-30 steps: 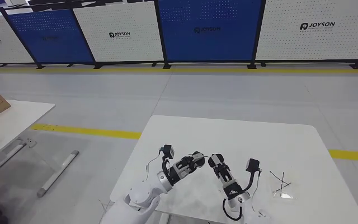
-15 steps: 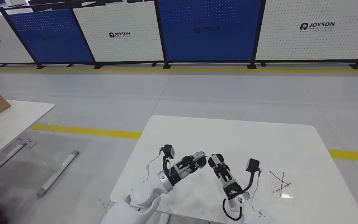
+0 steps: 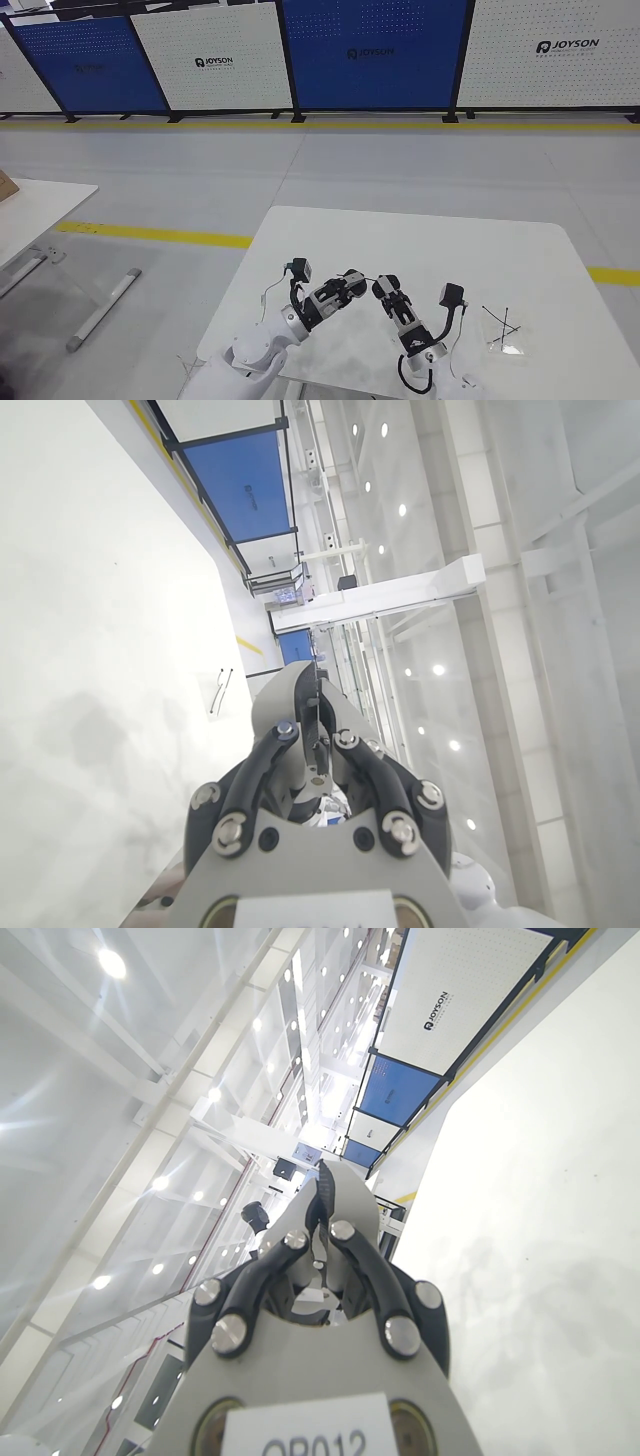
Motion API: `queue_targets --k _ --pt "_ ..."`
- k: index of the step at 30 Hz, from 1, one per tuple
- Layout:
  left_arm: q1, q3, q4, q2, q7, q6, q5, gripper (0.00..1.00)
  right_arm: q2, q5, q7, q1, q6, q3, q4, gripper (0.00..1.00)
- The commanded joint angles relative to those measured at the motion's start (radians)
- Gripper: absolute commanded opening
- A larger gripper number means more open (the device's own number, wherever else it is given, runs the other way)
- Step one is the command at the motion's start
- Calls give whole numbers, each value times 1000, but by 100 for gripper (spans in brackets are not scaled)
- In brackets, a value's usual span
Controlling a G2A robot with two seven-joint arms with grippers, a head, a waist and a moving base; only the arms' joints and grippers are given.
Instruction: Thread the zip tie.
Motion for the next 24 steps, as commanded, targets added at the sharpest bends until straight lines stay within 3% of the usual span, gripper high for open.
queue_targets --k 1,2,3,7,14,21,24 --pt "0 0 -1 0 0 1 2 0 0 0 1 -1 1 0 0 0" --pt "0 0 -1 0 0 1 3 0 -1 2 5 -3 4 2 -3 25" --pt "1 0 -1 1 2 2 5 0 -1 4 9 -5 6 5 -7 100" --pt "5 0 -7 0 28 9 17 0 -1 24 20 -23 -7 32 -22 100" --pt "0 -13 1 2 45 37 27 0 15 77 21 -108 -78 149 -54 100" --pt "0 -14 9 6 63 92 90 0 31 145 37 -225 -78 290 -145 100" --pt "-1 -4 7 4 40 110 49 0 31 154 41 -228 -78 294 -149 100"
